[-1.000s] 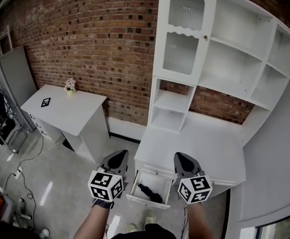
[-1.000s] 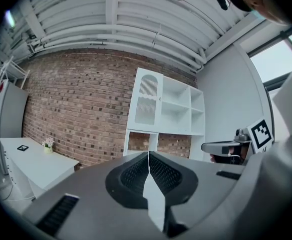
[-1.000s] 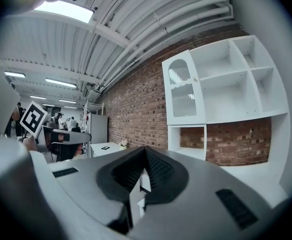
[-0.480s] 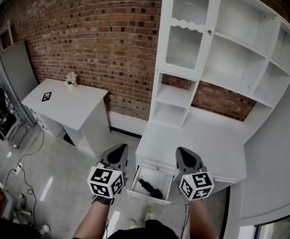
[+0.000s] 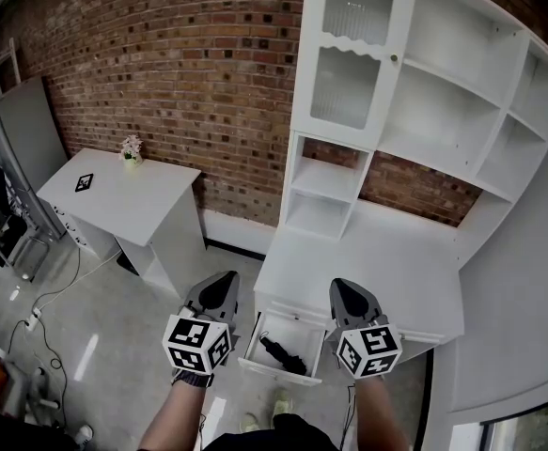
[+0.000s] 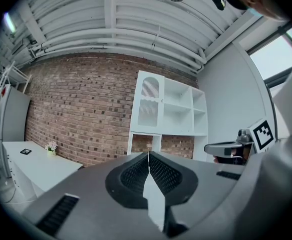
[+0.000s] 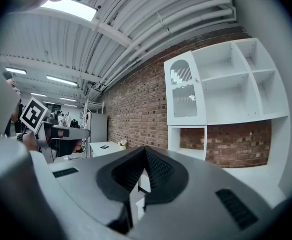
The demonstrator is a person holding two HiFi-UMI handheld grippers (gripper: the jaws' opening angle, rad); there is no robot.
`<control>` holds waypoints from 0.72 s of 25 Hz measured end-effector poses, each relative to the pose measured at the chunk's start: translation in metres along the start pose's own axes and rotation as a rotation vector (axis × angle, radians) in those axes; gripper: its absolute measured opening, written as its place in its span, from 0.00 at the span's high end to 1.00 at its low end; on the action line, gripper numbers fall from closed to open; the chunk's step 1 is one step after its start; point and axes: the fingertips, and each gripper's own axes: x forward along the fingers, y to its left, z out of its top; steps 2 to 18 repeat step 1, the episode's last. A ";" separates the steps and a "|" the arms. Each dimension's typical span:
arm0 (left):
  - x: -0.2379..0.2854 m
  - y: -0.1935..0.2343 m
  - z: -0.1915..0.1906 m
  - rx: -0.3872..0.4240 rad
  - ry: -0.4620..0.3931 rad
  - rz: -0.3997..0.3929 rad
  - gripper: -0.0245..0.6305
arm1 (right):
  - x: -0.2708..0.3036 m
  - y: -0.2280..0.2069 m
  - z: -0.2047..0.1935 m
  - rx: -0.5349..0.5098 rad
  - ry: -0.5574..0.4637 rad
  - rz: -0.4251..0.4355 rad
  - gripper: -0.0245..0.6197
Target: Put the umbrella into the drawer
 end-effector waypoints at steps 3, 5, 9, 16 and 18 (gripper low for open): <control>0.000 0.000 0.000 0.000 0.000 0.000 0.95 | 0.001 0.000 0.000 0.000 -0.001 0.000 0.95; 0.000 0.000 0.000 0.000 0.000 0.000 0.95 | 0.001 0.000 0.000 0.000 -0.001 0.000 0.95; 0.000 0.000 0.000 0.000 0.000 0.000 0.95 | 0.001 0.000 0.000 0.000 -0.001 0.000 0.95; 0.000 0.000 0.000 0.000 0.000 0.000 0.95 | 0.001 0.000 0.000 0.000 -0.001 0.000 0.95; 0.000 0.000 0.000 0.000 0.000 0.000 0.95 | 0.001 0.000 0.000 0.000 -0.001 0.000 0.95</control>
